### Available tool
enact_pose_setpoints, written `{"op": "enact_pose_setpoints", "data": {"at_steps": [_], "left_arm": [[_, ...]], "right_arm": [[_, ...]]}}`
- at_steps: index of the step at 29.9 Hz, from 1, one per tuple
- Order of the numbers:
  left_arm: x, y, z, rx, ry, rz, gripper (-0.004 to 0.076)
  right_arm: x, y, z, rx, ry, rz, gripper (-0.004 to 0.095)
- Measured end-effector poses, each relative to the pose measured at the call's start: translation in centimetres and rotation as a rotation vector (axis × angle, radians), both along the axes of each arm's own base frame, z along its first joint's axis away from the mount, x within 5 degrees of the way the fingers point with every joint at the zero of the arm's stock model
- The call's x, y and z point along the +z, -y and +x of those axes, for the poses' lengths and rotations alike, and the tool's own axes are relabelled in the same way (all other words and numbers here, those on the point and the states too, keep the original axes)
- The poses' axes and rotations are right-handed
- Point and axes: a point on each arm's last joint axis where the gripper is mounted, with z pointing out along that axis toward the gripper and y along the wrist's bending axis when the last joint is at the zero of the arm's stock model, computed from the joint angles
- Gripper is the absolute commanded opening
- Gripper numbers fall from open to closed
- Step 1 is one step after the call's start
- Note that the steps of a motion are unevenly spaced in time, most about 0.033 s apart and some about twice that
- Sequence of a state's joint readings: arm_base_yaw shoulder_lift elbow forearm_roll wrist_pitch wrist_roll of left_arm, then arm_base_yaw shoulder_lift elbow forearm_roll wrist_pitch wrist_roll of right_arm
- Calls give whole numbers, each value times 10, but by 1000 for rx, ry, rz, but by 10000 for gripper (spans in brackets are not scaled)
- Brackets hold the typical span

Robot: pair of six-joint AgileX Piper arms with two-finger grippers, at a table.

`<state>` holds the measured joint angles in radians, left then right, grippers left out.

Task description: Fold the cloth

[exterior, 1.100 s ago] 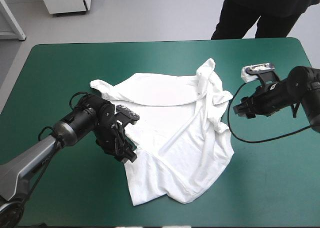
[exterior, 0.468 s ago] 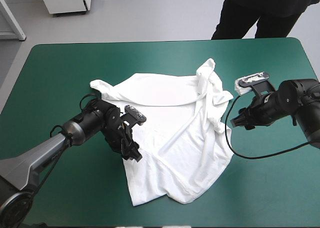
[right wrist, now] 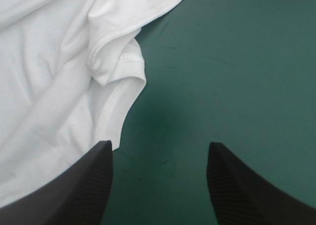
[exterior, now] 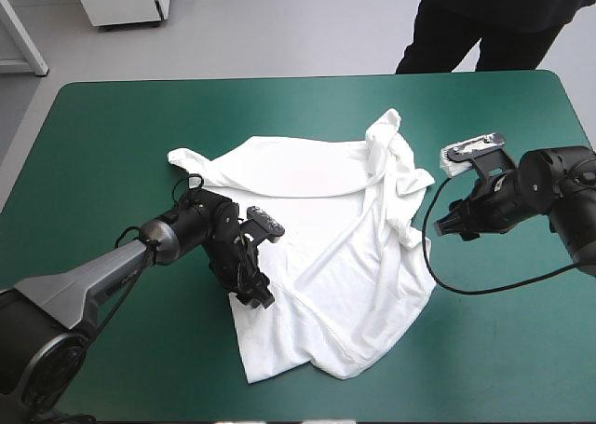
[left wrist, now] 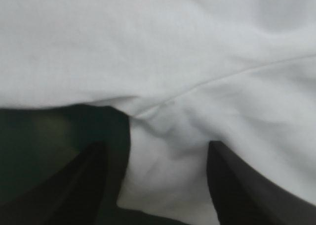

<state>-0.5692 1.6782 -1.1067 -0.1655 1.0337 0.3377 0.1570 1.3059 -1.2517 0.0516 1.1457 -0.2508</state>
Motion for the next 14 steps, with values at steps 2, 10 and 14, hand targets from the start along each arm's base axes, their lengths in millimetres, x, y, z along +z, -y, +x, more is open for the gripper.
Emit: {"op": "enact_pose_setpoints", "data": {"at_steps": [2,10,14], "left_arm": [[-3,1,-2,-12,0,10,352],[-9,-1,-1,-41,32,41,-21],[-9,0,-2,-42,21,30,-22]], "right_arm": [[0,2,1,-9,12,-14,541],[-17,2,21,-32,-20,-51,541],[-37,-1,42,-31,-59,-61,541]]}}
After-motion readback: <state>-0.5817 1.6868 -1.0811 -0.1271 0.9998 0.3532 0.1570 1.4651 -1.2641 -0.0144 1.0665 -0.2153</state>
